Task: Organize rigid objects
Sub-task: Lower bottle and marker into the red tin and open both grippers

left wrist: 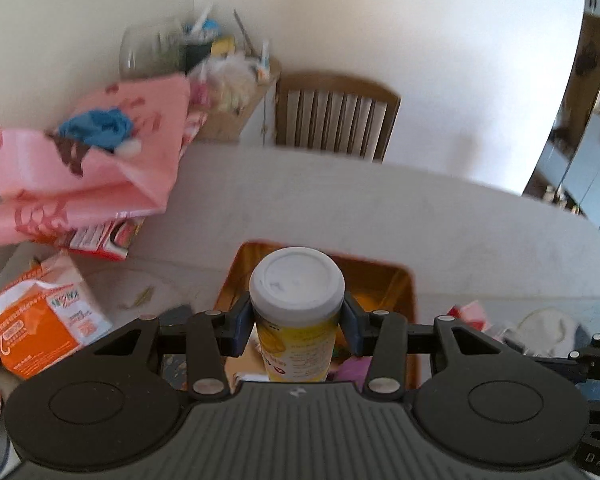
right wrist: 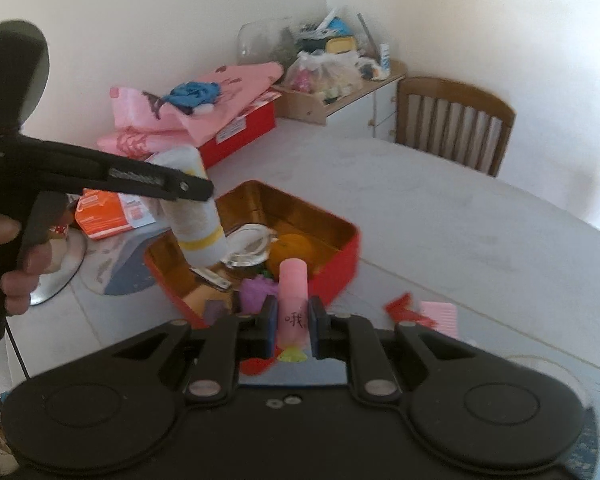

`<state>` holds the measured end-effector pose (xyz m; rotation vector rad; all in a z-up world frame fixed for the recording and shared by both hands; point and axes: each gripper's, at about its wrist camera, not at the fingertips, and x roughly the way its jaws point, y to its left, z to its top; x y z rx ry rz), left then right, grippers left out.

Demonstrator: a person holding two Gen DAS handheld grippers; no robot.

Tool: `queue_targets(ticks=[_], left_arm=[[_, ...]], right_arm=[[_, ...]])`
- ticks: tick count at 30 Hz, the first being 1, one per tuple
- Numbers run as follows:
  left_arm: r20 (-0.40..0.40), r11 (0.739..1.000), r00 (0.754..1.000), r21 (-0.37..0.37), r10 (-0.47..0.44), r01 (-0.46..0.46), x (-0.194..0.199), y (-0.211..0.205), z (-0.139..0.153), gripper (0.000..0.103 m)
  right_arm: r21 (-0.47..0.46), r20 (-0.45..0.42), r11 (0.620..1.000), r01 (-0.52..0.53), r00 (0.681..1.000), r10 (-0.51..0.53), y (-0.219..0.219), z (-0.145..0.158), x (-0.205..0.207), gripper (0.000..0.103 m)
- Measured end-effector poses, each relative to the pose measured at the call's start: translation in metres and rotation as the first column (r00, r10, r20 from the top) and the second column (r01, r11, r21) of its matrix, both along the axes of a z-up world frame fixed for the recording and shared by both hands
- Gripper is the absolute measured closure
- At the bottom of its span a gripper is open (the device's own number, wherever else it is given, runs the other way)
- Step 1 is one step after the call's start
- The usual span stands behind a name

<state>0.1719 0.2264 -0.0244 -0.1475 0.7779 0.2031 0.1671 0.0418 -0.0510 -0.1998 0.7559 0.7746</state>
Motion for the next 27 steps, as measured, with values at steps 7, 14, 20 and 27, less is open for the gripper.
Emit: queue_targets(ticks=[7, 14, 20, 27], left_arm=[[-0.064, 1.000, 0.998, 0.009, -0.023, 0.024, 0.015, 0.022, -0.017, 0.059], [-0.084, 0.998, 0.995, 0.026, -0.059, 0.061, 0.037, 0.029, -0.026, 0.059], [-0.073, 0.996, 0.994, 0.026, -0.086, 0.088, 0.056, 0.029, -0.027, 0.059], [-0.026, 0.995, 0.995, 0.007, -0.095, 0.095, 0.069, 0.031, -0.032, 0.059]], right_arm=[[-0.041, 0.001, 0.998, -0.042, 0.999, 0.042, 0.057, -0.016, 0.004, 0.089], [-0.070, -0.013, 0.996, -0.061, 0.998, 0.060, 0.089, -0.033, 0.008, 0.089], [-0.100, -0.026, 0.992, -0.071, 0.997, 0.069, 0.108, -0.045, 0.015, 0.089], [-0.134, -0.035, 0.989, -0.069, 0.997, 0.065, 0.119, -0.058, 0.023, 0.088]])
